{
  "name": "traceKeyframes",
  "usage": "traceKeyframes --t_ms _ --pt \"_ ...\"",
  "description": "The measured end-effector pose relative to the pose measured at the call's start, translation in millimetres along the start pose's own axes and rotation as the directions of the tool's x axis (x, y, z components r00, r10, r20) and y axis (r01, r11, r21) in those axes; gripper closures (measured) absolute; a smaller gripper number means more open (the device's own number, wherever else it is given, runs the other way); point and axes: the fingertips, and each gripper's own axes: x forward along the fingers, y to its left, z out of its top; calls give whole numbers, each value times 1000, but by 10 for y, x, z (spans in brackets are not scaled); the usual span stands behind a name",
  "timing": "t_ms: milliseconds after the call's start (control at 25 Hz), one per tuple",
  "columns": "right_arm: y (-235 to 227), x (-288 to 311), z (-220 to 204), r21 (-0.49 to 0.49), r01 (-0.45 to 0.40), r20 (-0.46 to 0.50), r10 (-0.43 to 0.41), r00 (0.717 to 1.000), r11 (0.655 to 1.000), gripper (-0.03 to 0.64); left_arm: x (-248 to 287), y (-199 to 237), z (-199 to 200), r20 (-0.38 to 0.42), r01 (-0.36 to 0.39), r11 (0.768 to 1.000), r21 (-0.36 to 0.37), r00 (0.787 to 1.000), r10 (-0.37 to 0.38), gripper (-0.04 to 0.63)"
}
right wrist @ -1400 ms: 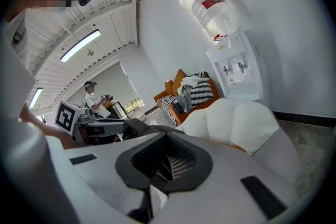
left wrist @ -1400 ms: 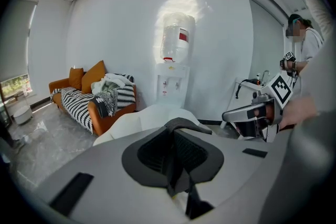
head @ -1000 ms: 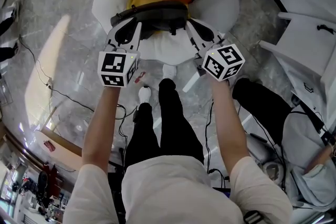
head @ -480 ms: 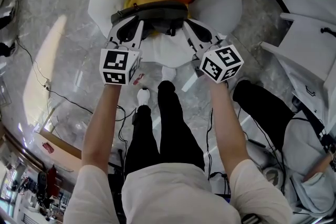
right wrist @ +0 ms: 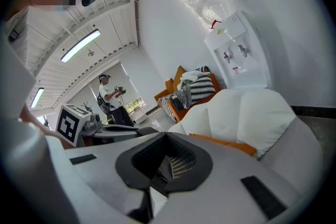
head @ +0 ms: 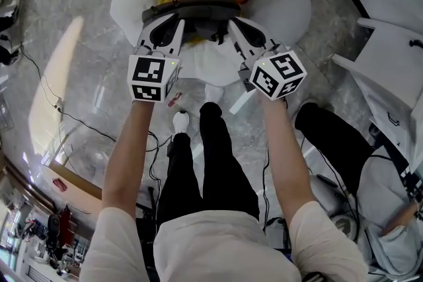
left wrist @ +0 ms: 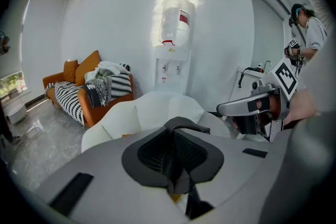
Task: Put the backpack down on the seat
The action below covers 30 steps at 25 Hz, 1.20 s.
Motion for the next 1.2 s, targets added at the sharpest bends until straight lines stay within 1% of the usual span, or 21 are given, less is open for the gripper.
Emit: traceKeyframes --t_ms 240,600,720,1040,1200 --pt "17 178 48 -15 -20 19 20 1000 1000 592 115 133 4 13 -13 1000 5 1000 13 551" --pt "-21 506 163 -82 -43 25 45 999 996 592 337 380 56 34 -32 999 28 999 31 551" --pt "-71 577 188 -80 -35 34 38 999 996 592 401 449 94 45 -38 999 36 998 36 551" --pt "-202 761 139 -74 -19 28 21 999 997 592 624 624 183 66 -72 997 26 995 70 551" --pt "-270 836 129 -71 -15 23 16 1000 997 592 748 726 240 68 -84 995 44 994 81 551"
